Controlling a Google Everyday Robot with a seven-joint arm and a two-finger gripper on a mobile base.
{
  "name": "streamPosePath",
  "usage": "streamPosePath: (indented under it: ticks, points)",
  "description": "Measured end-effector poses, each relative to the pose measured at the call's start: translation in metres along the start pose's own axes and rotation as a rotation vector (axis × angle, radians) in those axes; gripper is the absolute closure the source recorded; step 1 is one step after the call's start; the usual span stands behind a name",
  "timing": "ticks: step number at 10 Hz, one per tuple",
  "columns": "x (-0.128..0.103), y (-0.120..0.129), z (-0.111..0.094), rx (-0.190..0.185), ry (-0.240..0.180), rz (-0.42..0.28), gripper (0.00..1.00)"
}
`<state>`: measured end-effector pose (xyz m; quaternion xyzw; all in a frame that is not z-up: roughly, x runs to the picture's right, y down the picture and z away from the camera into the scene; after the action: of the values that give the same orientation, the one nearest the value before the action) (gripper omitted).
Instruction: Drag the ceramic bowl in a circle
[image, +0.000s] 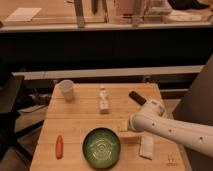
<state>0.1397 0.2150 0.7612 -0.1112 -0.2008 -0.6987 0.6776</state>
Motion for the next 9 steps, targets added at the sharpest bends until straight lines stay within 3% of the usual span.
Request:
streamPosePath:
  ticks: [9]
  points:
    - [-0.004,-0.011,0.012,0.017,-0.019,-0.136,0.2]
